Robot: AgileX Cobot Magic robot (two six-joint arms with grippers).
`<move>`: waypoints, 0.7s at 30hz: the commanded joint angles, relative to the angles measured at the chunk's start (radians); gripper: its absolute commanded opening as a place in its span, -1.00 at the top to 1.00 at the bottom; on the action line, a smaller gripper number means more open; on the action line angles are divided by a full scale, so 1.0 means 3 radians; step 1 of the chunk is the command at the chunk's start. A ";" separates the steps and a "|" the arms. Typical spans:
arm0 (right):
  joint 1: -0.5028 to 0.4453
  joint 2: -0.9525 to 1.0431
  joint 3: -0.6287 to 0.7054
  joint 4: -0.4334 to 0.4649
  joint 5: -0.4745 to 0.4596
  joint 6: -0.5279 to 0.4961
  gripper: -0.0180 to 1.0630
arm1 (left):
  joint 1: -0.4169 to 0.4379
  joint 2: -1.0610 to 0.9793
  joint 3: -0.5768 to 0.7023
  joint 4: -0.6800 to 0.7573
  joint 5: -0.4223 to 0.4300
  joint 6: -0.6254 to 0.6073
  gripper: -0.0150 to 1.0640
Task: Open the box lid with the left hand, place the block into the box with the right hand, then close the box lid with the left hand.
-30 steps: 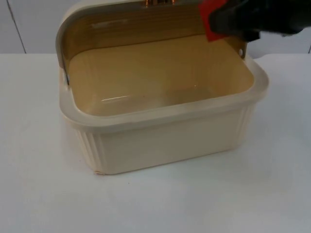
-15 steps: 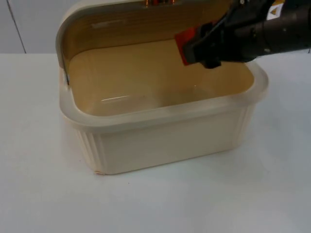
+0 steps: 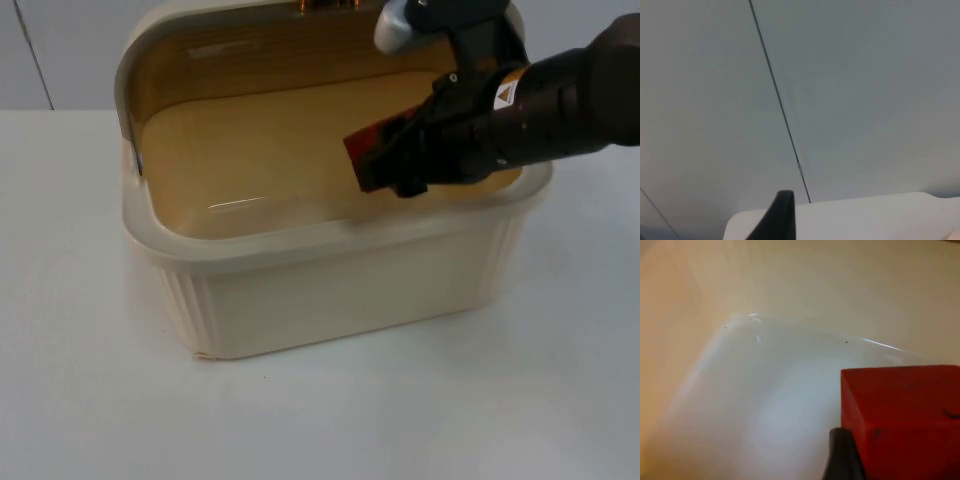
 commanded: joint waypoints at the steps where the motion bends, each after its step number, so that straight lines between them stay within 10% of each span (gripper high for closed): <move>1: 0.0012 -0.0005 -0.0025 -0.0013 -0.0103 -0.0035 0.46 | -0.0021 -0.0026 0.0011 0.0027 0.0000 -0.0005 -0.97; 8: 0.0012 -0.0005 -0.0025 -0.0013 -0.0109 -0.0035 -0.97 | -0.0021 -0.0026 0.0011 0.0027 0.0000 -0.0005 -0.97; 21: 0.0012 -0.0181 -0.0025 0.0007 0.0227 0.0029 -0.97 | -0.0021 -0.0026 0.0011 0.0027 0.0006 -0.0005 -0.97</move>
